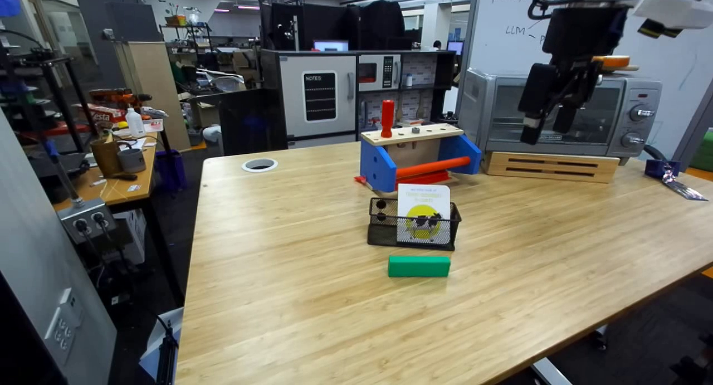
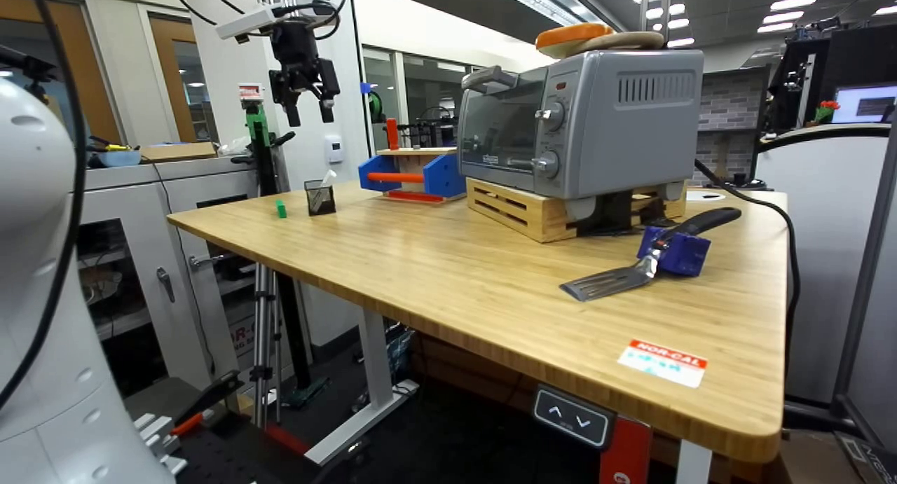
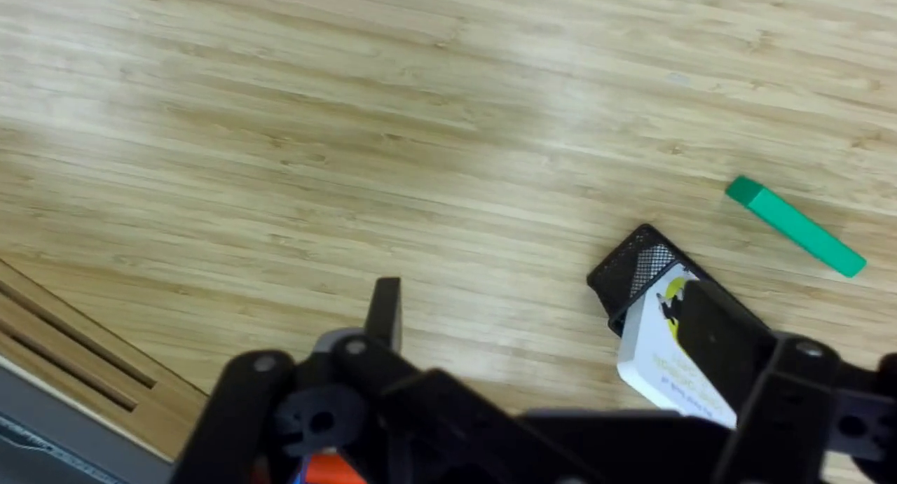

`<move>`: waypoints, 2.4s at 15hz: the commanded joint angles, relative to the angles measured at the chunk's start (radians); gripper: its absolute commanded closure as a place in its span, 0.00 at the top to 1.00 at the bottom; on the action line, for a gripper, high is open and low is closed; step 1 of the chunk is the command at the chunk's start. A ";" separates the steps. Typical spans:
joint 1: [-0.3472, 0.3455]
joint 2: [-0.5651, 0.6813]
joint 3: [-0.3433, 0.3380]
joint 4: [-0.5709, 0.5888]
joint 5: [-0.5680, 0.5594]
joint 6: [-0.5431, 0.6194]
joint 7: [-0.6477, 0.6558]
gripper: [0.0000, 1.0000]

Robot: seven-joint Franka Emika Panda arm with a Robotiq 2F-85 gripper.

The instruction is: Remove the small book from the object and put it on the table

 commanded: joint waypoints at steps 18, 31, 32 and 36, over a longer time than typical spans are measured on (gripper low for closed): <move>0.038 0.072 -0.022 0.041 -0.029 0.011 -0.052 1.00; 0.054 0.142 -0.073 0.128 0.108 0.005 -0.505 1.00; 0.054 0.158 -0.070 0.142 0.089 0.004 -0.502 1.00; 0.064 0.254 -0.057 0.233 0.003 -0.005 -0.493 1.00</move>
